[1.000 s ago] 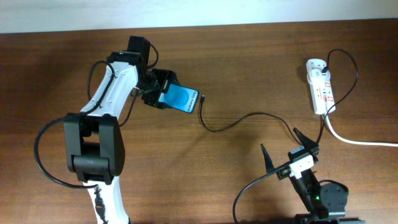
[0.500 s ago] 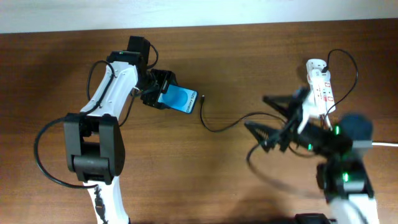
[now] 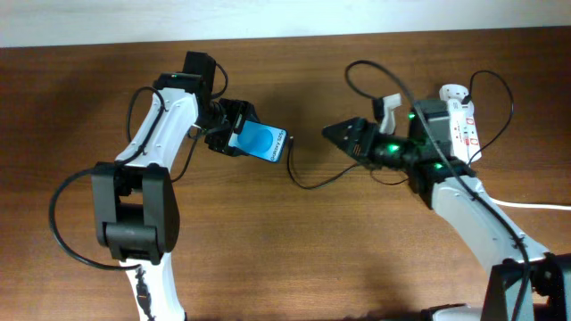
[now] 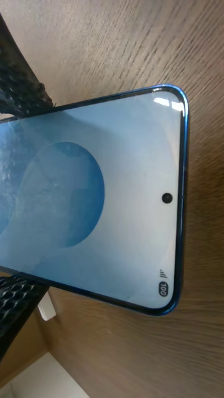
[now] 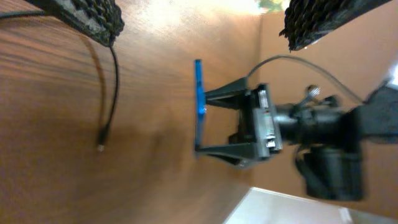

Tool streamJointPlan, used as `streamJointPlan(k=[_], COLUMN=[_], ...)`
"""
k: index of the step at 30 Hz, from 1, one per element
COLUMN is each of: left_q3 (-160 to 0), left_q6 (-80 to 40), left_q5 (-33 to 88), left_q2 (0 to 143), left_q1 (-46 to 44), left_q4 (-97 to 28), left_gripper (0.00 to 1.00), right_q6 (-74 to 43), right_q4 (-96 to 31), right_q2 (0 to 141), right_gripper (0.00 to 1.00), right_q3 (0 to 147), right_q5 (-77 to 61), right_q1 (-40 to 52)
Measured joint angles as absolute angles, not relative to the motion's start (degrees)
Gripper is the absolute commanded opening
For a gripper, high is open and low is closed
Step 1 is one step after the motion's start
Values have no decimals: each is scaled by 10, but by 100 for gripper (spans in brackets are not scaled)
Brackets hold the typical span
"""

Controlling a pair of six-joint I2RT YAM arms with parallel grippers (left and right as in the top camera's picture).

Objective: Plug charger to phone and switch on socket

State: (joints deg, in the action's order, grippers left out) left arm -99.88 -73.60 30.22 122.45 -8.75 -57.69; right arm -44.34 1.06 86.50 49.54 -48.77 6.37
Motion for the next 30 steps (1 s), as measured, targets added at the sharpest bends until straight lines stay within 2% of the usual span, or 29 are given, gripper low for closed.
streamJointPlan(k=[2, 6, 13, 17, 21, 26, 30], left_q3=[-999, -999, -999, -999, -999, -999, -999], left_q6=[-736, -749, -753, -764, -766, -766, -766], left_q5=[302, 302, 313, 332, 372, 389, 391], left_q2=[1225, 1225, 1225, 1225, 1225, 1225, 1225], left_q1=[-95, -112, -143, -154, -154, -154, -154], left_q4=[-576, -577, -576, -577, -576, -578, -579], left_gripper=[0, 0, 0, 0, 0, 0, 0], right_q6=[-437, -433, -446, -452, -453, -454, -455], right_q4=[-73, -81, -60, -49, -26, -14, -14], right_q2=[865, 879, 939, 941, 964, 967, 967], right_gripper=[82, 77, 66, 53, 49, 36, 30], right_q3=[525, 560, 561, 561, 562, 562, 562], right_q5=[-381, -283, -227, -188, -178, -167, -164], right_q1=[112, 174, 218, 238, 258, 273, 273])
